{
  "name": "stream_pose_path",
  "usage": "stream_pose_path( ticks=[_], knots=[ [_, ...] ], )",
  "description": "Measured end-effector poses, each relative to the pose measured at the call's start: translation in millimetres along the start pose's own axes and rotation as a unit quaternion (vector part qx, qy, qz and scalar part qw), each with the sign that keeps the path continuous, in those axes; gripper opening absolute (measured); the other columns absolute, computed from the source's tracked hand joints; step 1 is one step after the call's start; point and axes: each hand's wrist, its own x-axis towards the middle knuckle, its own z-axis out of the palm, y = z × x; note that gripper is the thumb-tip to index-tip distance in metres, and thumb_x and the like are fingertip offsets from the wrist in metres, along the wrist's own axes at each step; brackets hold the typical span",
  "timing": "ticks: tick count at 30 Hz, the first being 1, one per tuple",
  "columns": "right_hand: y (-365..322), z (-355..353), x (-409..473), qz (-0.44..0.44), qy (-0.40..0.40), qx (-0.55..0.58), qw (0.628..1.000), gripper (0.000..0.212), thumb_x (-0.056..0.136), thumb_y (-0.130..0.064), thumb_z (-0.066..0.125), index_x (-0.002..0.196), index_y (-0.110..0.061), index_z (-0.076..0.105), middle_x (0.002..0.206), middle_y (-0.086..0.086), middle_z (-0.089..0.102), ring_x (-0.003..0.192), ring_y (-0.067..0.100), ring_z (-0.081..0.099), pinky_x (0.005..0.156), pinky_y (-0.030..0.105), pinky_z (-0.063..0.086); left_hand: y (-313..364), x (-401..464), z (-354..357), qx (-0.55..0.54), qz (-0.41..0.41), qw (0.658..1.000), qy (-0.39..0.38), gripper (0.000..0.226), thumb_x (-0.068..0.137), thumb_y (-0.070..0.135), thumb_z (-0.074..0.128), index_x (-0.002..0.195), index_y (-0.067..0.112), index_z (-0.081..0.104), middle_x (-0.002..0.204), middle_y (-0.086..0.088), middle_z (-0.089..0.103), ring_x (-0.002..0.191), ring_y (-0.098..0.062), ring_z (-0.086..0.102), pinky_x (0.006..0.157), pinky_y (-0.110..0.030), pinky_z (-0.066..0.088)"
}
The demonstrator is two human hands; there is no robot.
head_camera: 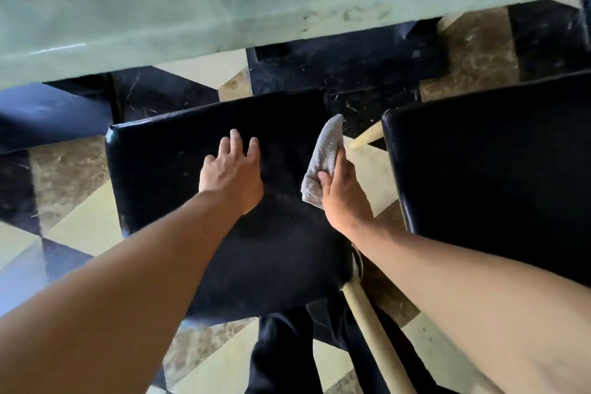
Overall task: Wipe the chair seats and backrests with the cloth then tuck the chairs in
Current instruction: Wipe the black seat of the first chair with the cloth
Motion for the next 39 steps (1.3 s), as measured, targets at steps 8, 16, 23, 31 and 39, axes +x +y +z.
stream_pose_path(
  ticks=[8,16,23,31,39],
  knots=[
    [27,-7,-48,-0.099,-0.121,-0.153,0.976,0.078,0.105,-0.042,0.042,0.160,-0.013,-0.005,0.160,0.026,0.020,0.109,0.042,0.060,0.073,0.043,0.053,22,-45,33,-0.002,0.010,0.998,-0.068,0.085,0.094,0.029,0.048,0.159,0.024,-0.008,0.164,-0.012,-0.023,0.154,-0.027,-0.007,0.113,-0.046,0.035],
    [81,-25,-118,-0.398,-0.152,-0.371,0.825,0.071,0.098,-0.036,0.049,0.161,-0.024,0.017,0.167,0.017,0.013,0.143,0.047,0.033,0.109,0.054,0.043,16,-42,43,-0.020,0.011,0.997,-0.078,0.093,0.095,0.022,0.053,0.157,0.031,-0.015,0.162,-0.006,-0.030,0.153,-0.022,-0.016,0.100,-0.041,0.047],
    [88,-32,-109,-0.462,-0.273,-0.381,0.753,0.076,0.095,-0.013,0.047,0.160,-0.036,0.014,0.167,-0.009,0.000,0.150,0.052,0.008,0.119,0.058,0.030,13,-47,48,-0.057,0.004,0.997,-0.057,0.094,0.092,0.016,0.054,0.157,0.035,-0.011,0.163,-0.001,-0.028,0.153,-0.020,-0.014,0.088,-0.038,0.049],
    [58,-17,-97,-0.650,-0.278,-0.353,0.612,0.061,0.099,-0.004,0.035,0.155,-0.026,0.035,0.162,0.001,0.033,0.149,0.038,0.029,0.123,0.049,0.005,-5,-52,54,-0.069,0.032,0.996,-0.036,0.090,0.091,0.016,0.053,0.158,0.036,-0.004,0.165,0.000,-0.022,0.154,-0.020,-0.010,0.105,-0.044,0.041],
    [38,11,-72,-0.697,-0.278,-0.382,0.540,0.053,0.107,-0.043,0.028,0.159,-0.037,0.020,0.167,-0.003,0.016,0.152,0.034,0.022,0.120,0.047,-0.003,-37,-56,66,-0.073,-0.067,0.993,-0.060,0.098,0.092,0.043,0.066,0.148,0.059,-0.013,0.162,-0.015,-0.026,0.152,-0.038,-0.009,0.104,-0.070,0.036]
  ],
)
